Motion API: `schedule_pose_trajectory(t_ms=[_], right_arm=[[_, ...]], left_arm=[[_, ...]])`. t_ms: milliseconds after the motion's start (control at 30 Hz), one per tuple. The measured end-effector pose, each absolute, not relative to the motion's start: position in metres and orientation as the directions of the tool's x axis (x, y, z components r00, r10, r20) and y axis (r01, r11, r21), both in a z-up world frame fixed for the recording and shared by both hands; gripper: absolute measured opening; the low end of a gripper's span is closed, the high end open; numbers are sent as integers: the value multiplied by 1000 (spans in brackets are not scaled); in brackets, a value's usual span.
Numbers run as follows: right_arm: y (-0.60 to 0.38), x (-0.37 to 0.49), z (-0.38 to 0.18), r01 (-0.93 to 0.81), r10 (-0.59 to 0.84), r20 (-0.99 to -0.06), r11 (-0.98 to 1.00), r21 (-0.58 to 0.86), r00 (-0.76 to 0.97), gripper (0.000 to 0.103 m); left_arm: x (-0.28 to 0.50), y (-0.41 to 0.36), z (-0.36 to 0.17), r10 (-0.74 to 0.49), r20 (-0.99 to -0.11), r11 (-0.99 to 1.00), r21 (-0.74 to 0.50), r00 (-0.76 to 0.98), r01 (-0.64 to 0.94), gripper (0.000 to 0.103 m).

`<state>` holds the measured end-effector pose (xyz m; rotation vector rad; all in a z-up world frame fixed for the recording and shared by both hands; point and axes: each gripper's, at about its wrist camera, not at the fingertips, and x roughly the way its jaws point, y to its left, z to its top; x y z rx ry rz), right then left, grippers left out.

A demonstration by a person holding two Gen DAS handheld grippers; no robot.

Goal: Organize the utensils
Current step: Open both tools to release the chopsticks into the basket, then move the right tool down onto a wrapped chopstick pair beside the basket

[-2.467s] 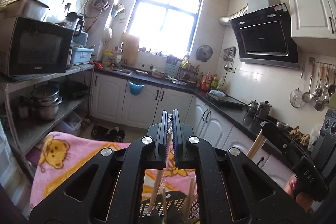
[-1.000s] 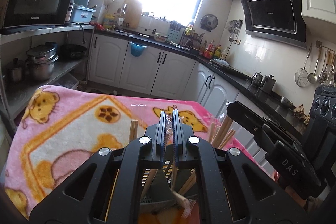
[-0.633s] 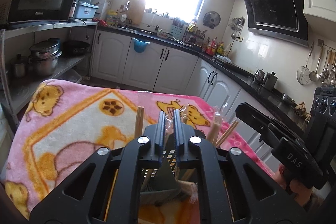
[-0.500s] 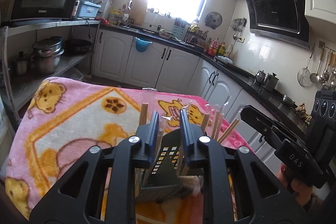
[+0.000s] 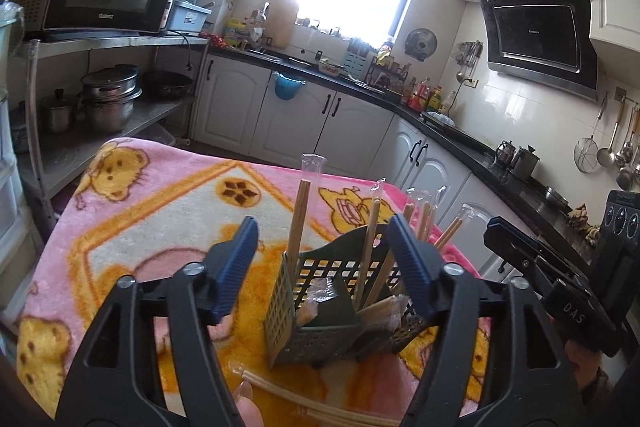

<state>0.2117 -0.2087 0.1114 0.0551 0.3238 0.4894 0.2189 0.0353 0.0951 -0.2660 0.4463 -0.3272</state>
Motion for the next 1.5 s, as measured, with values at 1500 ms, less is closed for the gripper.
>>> schedule_pose_trajectory(t_ms=[1500], right_arm=[[-154, 146, 56, -616, 553, -480, 787, 33, 681, 45]], left_arm=[[183, 75, 39, -282, -500, 929, -355, 819, 103, 92]])
